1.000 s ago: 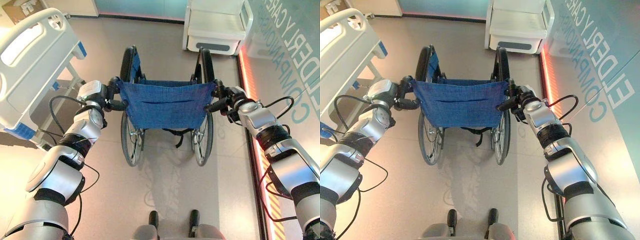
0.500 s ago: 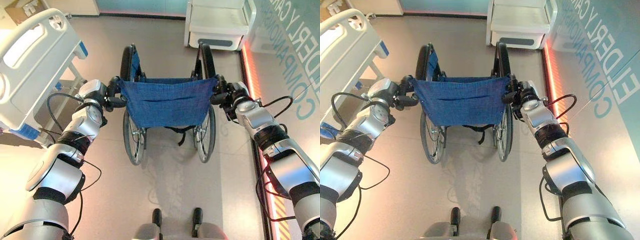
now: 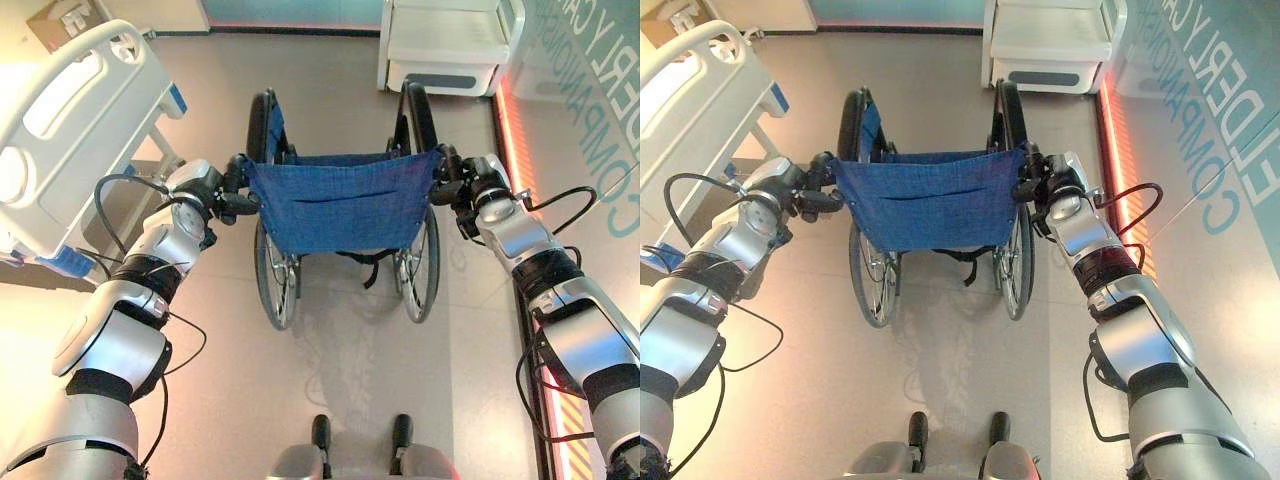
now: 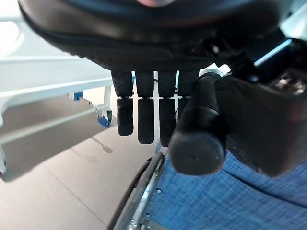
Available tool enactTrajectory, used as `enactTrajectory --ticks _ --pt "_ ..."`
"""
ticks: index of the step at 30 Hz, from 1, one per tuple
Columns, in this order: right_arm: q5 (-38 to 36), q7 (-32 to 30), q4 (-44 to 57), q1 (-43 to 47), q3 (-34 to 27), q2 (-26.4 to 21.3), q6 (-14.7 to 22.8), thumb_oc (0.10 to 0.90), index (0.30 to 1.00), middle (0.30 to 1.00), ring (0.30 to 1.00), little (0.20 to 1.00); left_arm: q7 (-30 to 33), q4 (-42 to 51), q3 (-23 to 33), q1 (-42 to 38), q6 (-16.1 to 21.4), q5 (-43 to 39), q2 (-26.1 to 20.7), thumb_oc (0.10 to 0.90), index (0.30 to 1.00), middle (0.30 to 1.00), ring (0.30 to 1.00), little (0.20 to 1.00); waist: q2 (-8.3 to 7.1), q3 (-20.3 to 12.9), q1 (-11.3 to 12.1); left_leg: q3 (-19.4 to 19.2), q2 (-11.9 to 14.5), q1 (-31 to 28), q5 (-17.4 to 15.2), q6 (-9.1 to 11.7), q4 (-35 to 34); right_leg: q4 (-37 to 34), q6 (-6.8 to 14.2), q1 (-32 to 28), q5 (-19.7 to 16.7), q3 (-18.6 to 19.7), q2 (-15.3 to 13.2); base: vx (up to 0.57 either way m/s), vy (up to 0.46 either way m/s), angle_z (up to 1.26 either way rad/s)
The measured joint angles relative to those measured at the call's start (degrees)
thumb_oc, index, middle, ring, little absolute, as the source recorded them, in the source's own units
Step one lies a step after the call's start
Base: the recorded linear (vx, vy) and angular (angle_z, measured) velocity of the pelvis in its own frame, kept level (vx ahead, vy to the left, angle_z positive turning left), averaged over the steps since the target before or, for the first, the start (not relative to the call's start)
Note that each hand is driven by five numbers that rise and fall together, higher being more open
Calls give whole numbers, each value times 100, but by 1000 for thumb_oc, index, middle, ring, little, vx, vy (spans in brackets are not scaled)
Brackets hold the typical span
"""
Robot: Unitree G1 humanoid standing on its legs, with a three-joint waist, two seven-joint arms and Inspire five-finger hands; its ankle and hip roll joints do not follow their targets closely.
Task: Push the wheelchair next to the bed
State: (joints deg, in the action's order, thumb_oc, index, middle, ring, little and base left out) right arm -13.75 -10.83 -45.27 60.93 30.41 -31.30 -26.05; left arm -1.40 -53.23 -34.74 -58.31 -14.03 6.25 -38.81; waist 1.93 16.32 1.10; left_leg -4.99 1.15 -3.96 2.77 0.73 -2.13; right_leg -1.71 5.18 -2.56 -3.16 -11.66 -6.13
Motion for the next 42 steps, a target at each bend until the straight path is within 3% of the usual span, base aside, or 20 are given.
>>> enactTrajectory --ticks 6,8,9,10,12,14,15,17,21,22,23,25,26,28,30,34,36,37,40,42 --pt "214 -5 -198 -79 5 -8 143 400 300 300 300 300 139 76 150 229 68 -660 122 400 300 300 300 300 0 5 35 -15 -101 168 -173 -193 428 509 45 200 159 9 -123 -8 127 0" --pt "221 -4 -254 -98 -7 -77 235 400 300 300 300 300 155 97 152 238 72 -704 194 400 300 300 300 300 57 51 49 0 -113 269 -299 -296 642 1167 52 519 261 -4 -215 111 72 -5" --pt "221 -4 -250 -116 -13 -160 297 400 300 300 300 300 169 152 150 238 73 -718 219 400 300 300 300 300 126 138 41 -5 -110 290 -349 -316 725 1894 49 868 259 4 -294 201 -54 -1" --pt "221 -4 -172 -207 -17 -241 312 400 300 300 300 300 180 219 150 247 80 -723 250 400 300 300 300 300 101 199 18 36 -132 299 -400 -372 810 2606 54 1197 270 55 -426 228 -108 3" --pt "220 -29 59 -478 -86 -334 309 400 300 300 300 300 243 461 201 394 72 -819 219 400 300 300 300 300 -12 258 -78 154 -204 259 -431 -416 896 3149 9 1578 369 213 -573 180 -174 21" --pt "209 -46 424 -667 -235 -413 300 400 300 300 300 300 326 878 244 497 24 -917 -34 400 300 300 300 300 -179 387 -184 208 -331 411 -453 -450 1027 2725 47 1908 356 219 -744 223 -284 35" --pt "209 -48 669 -667 -376 -478 296 400 300 300 300 300 370 964 335 456 32 -943 -95 400 300 300 300 300 -196 404 -310 331 -368 649 -452 -453 1113 2064 75 2027 354 341 -733 146 -230 47" --pt "213 -47 844 -530 -565 -534 298 400 300 300 300 300 452 962 483 326 94 -943 -109 400 300 300 300 300 -196 421 -467 447 -415 975 -445 -459 1156 1654 191 2303 276 628 -741 182 -277 61" --pt "204 32 831 -259 -523 -620 298 400 300 300 300 300 523 925 592 300 276 -1157 -161 400 300 300 300 300 -293 377 -519 506 -387 1192 -466 -375 1159 2116 115 1890 327 747 -660 398 -411 38" --pt "203 76 763 -166 -518 -657 345 400 300 300 300 300 591 917 608 318 327 -1277 -124 400 300 300 300 300 -190 377 -469 512 -215 1235 -508 -168 1164 1988 148 1729 570 544 -559 480 -411 26" --pt "203 101 717 -156 -512 -664 372 400 300 300 300 300 586 918 612 318 325 -1346 -123 400 300 300 300 300 -135 374 -458 453 7 1215 -482 -125 1142 1947 65 1591 569 347 -466 399 -330 29" --pt "202 160 598 -185 -458 -682 371 400 300 300 300 300 551 939 558 351 325 -1386 -103 400 300 300 300 300 -202 349 -331 391 271 1035 -524 -39 1685 1883 -207 1439 643 -29 -461 310 -257 28" --pt "202 186 559 -204 -435 -703 370 400 300 300 300 300 533 963 538 402 325 -1386 -84 400 300 300 300 300 -158 319 -285 335 474 795 -678 158 1741 1878 -248 1355 711 -99 -366 272 -254 24" --pt "203 217 506 -249 -419 -777 370 400 300 300 300 300 547 951 523 415 325 -1385 40 400 300 300 300 300 -47 227 -323 312 690 536 -683 238 1359 1923 -254 1291 809 -258 -221 223 -223 44" --pt "202 221 411 -242 -418 -795 370 400 300 300 300 300 592 961 522 401 325 -1385 121 400 300 300 300 300 -100 182 -261 297 797 535 -558 410 1322 2010 -350 1299 885 -323 -133 350 -281 19" --pt "183 259 119 -244 -237 -676 368 400 300 300 300 300 646 771 387 418 326 -1382 191 400 300 300 300 300 -216 45 -137 311 906 612 -516 372 1724 2120 -464 1175 1102 -333 -6 309 -192 4" --pt "195 264 -53 -264 -140 -530 378 400 300 300 300 300 677 698 339 502 339 -1372 207 400 300 300 300 300 -303 13 -6 525 857 921 -479 375 2596 2081 -570 1044 1214 -152 112 434 -141 -2" --pt "200 248 -183 -292 -96 -440 392 400 300 300 300 300 714 682 326 604 382 -1365 225 400 300 300 300 300 -412 16 17 758 657 1334 -619 422 3181 1952 -615 917 1215 251 217 445 -34 -12" --pt "211 252 -186 -569 -39 -416 387 400 300 300 300 300 712 777 170 855 440 -1365 224 400 300 300 300 300 -417 7 214 551 89 1510 -600 390 2198 1583 -641 404 1197 516 346 364 21 -17" --pt "213 253 -176 -654 -50 -493 384 400 300 300 300 300 704 823 61 865 439 -1373 230 400 300 300 300 300 -289 11 369 547 -160 1781 -480 585 1518 1493 -683 237 1226 658 494 442 43 -42"
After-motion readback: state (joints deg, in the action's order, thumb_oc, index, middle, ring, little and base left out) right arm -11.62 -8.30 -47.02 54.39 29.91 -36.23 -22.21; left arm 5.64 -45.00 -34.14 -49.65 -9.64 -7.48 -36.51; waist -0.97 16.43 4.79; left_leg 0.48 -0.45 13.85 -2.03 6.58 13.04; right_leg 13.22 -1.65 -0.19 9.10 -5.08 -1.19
